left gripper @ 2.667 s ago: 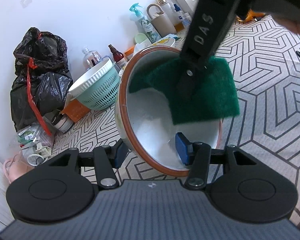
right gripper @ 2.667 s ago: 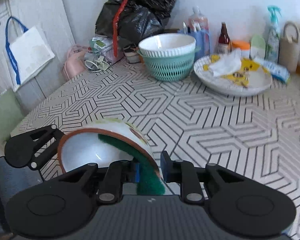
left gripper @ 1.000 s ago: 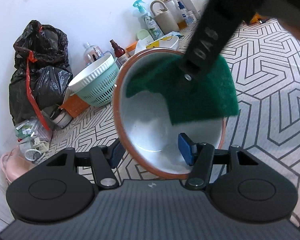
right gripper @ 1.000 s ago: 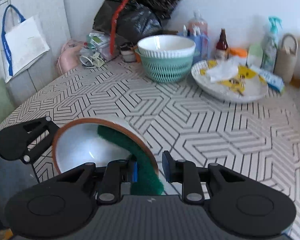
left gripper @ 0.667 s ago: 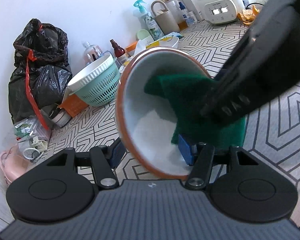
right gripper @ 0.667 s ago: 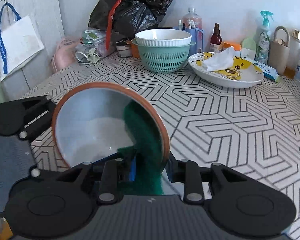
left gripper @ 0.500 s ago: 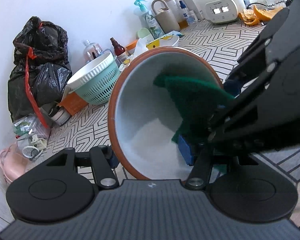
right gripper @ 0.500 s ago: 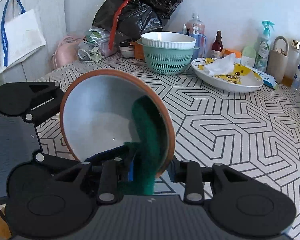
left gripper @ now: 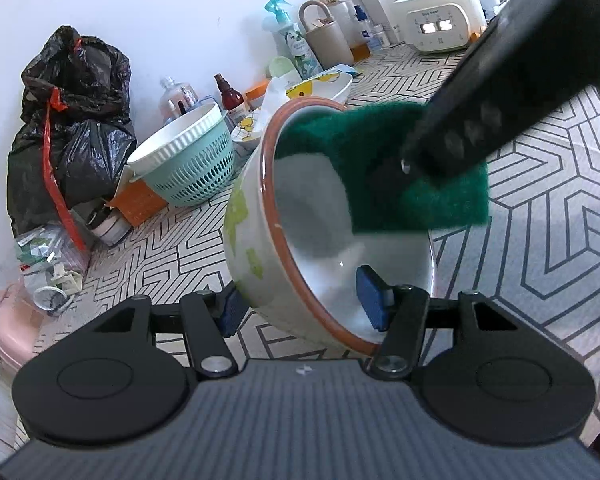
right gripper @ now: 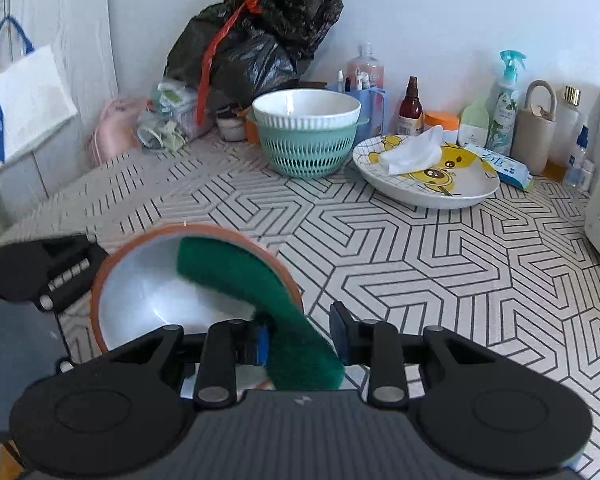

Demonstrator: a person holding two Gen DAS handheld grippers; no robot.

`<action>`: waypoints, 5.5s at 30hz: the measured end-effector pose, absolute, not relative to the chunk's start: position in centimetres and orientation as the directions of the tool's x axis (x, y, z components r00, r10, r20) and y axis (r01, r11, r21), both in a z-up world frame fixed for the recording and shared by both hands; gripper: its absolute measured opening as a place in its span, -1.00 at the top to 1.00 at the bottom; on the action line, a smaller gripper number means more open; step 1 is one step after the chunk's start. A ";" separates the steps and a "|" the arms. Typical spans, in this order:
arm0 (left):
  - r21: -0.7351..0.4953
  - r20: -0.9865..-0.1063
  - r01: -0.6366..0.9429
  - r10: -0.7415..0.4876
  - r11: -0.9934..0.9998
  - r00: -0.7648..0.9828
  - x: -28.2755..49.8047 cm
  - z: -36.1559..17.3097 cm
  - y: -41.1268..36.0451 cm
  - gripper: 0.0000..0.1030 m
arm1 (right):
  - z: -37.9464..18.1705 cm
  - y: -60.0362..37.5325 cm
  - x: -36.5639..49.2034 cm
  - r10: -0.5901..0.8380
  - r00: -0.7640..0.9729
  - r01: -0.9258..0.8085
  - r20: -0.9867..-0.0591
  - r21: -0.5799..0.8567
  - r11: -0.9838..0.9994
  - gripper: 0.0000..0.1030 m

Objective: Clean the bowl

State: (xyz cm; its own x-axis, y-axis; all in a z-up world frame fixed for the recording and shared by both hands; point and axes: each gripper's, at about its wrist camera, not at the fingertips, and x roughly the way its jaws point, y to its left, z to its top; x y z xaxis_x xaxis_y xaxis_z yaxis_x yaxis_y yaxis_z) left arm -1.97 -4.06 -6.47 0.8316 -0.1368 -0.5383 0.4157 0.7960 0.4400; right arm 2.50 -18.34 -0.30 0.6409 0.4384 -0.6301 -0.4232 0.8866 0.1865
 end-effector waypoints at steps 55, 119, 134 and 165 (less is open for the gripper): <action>0.435 -0.538 0.172 0.102 0.884 0.837 1.6 -2.0 -0.9 -0.84 | -0.4 -18.9 6.6 0.298 0.612 -0.449 -0.733 -0.011 0.894 -0.85; 0.146 -0.647 0.082 0.033 0.986 0.762 -3.0 1.6 0.5 -1.00 | 3.5 -21.6 0.6 0.212 0.634 -0.041 -0.744 0.242 0.969 -0.99; 0.156 -0.657 0.113 0.017 0.981 0.754 -4.0 1.3 -1.3 -1.00 | 1.4 -22.4 0.3 0.227 0.596 -0.016 -0.770 0.271 0.962 -0.99; 0.087 -0.674 0.124 -0.033 0.989 0.738 -3.2 1.2 -0.4 -1.00 | 0.5 -21.5 0.7 0.184 0.540 -0.063 -0.821 0.179 0.982 -0.99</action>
